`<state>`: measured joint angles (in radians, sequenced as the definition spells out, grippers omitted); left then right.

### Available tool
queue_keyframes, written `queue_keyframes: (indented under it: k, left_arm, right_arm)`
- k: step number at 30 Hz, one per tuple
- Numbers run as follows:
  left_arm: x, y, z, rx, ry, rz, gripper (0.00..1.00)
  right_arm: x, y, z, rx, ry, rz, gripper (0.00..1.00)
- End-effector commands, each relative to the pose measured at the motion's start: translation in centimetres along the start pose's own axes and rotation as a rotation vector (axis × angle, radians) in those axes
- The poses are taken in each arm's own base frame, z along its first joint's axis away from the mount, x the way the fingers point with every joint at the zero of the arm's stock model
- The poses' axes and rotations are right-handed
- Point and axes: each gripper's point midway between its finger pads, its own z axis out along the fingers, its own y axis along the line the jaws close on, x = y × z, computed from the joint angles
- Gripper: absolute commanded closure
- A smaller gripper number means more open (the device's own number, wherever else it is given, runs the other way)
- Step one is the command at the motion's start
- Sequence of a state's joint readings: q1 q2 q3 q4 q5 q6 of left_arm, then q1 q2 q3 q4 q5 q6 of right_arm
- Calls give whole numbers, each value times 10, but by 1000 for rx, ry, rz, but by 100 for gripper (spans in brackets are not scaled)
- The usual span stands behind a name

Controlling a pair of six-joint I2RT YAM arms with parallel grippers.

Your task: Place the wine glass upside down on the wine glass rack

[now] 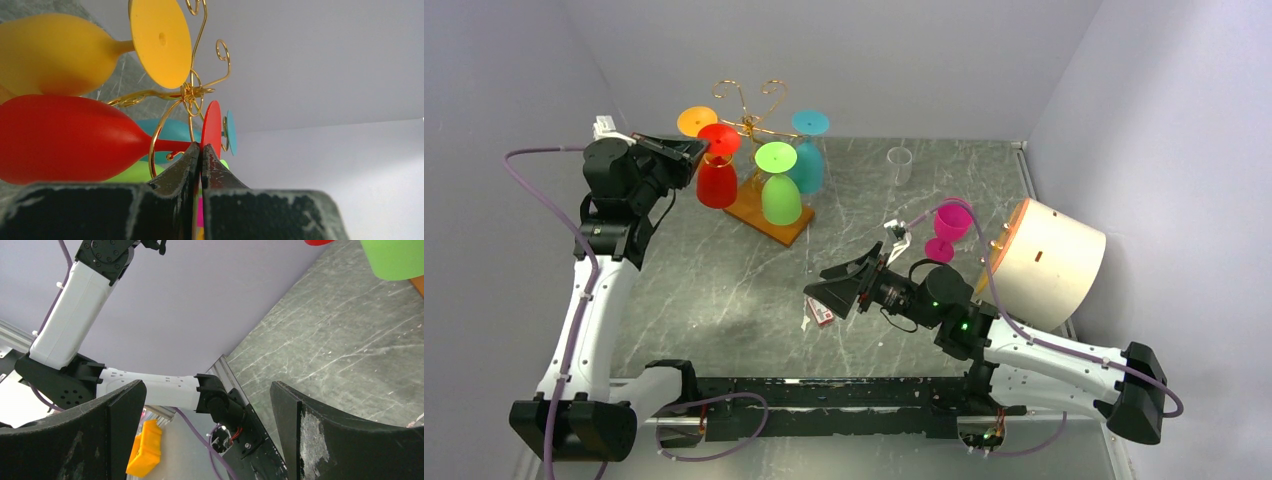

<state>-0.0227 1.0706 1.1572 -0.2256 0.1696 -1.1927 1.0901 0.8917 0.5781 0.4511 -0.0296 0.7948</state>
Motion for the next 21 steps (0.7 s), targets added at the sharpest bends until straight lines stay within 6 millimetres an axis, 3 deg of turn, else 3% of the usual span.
queue_keyframes:
  k: [1, 21]
  left_arm:
    - [-3, -5, -9, 8, -21, -11, 93]
    - [2, 11, -20, -31, -28, -14, 93]
  right_arm:
    - [-13, 9, -1, -23, -44, -18, 0]
    - [-9, 6, 2, -18, -36, -9, 0]
